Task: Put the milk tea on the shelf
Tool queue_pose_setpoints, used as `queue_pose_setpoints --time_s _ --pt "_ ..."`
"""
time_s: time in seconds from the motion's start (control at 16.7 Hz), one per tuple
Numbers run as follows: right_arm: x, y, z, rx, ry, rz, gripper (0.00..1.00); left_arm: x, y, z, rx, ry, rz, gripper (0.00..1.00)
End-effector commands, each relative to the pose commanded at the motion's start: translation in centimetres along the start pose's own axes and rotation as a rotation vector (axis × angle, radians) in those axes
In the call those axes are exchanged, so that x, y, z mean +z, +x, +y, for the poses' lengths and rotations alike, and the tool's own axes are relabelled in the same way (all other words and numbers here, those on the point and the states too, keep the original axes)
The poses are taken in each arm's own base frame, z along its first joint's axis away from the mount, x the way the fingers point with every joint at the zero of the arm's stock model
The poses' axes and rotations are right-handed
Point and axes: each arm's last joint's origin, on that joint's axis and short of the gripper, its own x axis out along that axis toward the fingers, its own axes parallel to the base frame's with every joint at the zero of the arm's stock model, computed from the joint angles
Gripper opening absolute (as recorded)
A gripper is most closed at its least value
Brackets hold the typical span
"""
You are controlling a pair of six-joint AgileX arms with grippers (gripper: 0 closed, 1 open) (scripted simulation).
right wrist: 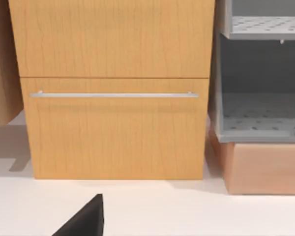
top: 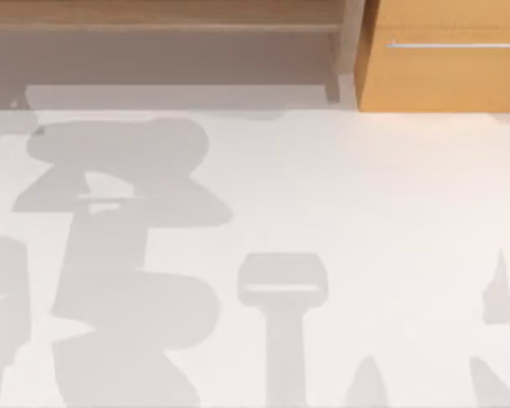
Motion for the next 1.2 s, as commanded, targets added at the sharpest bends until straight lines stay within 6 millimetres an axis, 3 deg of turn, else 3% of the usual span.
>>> queue_pose_setpoints --time_s 0.36,0.72,1.08,1.2 --pt "0.0 0.0 0.0 0.000 0.000 0.000 1.00 4.5 4.7 -0.3 -0.012 -0.026 0.107 0.00" --pt "0.0 0.0 0.0 0.000 0.000 0.000 1.00 7.3 6.6 -0.6 -0.007 -0.043 0.185 0.00" --pt "0.0 0.0 0.0 0.000 0.000 0.000 1.00 7.8 6.5 -0.4 -0.001 -0.041 0.184 0.00" --pt "0.0 0.0 0.0 0.000 0.000 0.000 1.00 7.0 6.8 -0.4 -0.002 -0.047 0.202 0.00"
